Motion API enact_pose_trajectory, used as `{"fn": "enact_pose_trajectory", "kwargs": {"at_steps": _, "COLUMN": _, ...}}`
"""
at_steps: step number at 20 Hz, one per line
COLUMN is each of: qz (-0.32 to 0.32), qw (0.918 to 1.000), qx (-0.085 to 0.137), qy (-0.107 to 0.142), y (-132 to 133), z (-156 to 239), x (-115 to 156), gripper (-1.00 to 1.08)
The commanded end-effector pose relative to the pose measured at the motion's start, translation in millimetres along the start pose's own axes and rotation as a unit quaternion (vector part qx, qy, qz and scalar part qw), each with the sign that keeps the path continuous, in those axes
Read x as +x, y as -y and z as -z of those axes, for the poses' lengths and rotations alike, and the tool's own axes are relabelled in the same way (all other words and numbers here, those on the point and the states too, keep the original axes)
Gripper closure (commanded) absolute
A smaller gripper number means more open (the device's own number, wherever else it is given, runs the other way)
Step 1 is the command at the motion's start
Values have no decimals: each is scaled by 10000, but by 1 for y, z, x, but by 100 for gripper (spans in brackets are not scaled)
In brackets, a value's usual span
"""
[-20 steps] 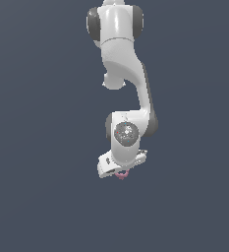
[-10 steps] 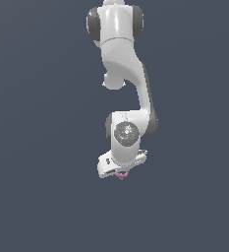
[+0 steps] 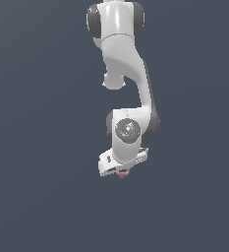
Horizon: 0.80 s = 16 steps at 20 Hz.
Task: Pick up the object and move it to a goal position.
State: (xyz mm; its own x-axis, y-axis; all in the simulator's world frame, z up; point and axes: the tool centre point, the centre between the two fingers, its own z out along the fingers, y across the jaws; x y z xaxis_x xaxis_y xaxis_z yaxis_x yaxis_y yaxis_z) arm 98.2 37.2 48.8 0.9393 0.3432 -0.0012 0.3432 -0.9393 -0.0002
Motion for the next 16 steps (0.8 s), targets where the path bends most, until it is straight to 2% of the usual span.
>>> {"fn": "enact_pose_trajectory", "kwargs": {"at_steps": 1, "qz": 2, "qw": 10000, "qx": -1, "qy": -5, "y": 4, "z": 8, "x": -1, "gripper": 108}}
{"fn": "enact_pose_trajectory", "kwargs": {"at_steps": 8, "qz": 3, "qw": 10000, "qx": -4, "qy": -4, "y": 24, "z": 47, "x": -11, "gripper": 108}}
{"fn": "enact_pose_trajectory", "kwargs": {"at_steps": 16, "qz": 4, "qw": 10000, "qx": -8, "qy": -3, "y": 61, "z": 122, "x": -28, "gripper": 108}}
